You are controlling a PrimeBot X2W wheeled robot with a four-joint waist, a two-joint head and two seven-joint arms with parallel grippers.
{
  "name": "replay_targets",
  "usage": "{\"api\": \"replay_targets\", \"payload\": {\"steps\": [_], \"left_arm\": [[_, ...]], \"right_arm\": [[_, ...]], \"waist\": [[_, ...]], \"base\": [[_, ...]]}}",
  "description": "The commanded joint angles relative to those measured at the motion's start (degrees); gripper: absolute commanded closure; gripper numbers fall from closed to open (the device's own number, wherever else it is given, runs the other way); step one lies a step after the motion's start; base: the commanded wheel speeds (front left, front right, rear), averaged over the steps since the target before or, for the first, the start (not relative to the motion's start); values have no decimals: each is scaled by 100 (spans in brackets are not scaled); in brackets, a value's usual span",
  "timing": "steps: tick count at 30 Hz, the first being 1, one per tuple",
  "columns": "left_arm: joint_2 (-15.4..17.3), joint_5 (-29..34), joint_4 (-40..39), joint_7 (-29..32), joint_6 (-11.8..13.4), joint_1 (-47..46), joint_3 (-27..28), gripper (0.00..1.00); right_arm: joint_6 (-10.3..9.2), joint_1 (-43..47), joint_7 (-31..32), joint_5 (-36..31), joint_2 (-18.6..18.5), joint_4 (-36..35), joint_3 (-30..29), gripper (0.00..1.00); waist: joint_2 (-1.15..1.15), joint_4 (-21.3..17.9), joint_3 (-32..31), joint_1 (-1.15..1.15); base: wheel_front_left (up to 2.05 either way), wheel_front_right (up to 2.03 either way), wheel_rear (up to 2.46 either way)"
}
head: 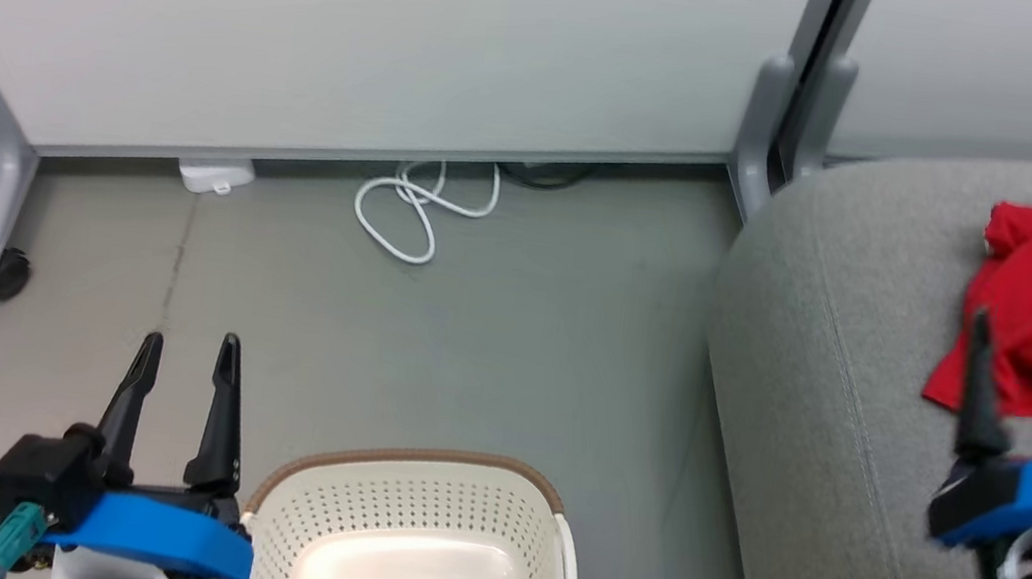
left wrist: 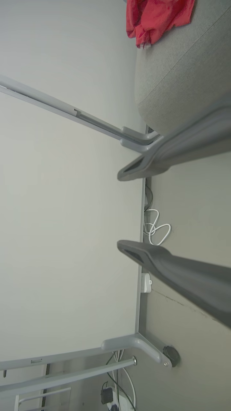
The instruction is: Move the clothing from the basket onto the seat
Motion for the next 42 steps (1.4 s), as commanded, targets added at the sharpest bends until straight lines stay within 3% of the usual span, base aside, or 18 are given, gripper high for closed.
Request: {"api": "replay_targets", "payload": {"steps": [1,5,14,38,39,42], "left_arm": [[-21,94,30,-26,-40,127,113,0],[-84,169,157,-25,-127,293,272,0],[-245,289,359,-27,-192,504,483,0],[-450,452,590,-27,-460,486,653,0],[-451,459,594,-27,-471,480,653,100],[-487,422,709,25,-442,577,613,100]], "right_arm": [[1,406,9,-38,116,-351,212,0],[0,1015,20,-19,271,-746,592,0],[1,1650,21,233,474,-743,846,0],[1,1699,-12,415,520,-706,976,0],[1,1703,-15,431,520,-707,983,100],[0,1697,37,410,514,-568,970,100]], "waist": [[0,78,-96,3],[0,215,-244,3],[0,392,-420,3],[0,336,-417,3],[0,333,-414,3],[0,332,-413,3]], "base": [[0,0,0],[0,0,0],[0,0,0],[0,0,0],[0,0,0],[0,0,0]]}}
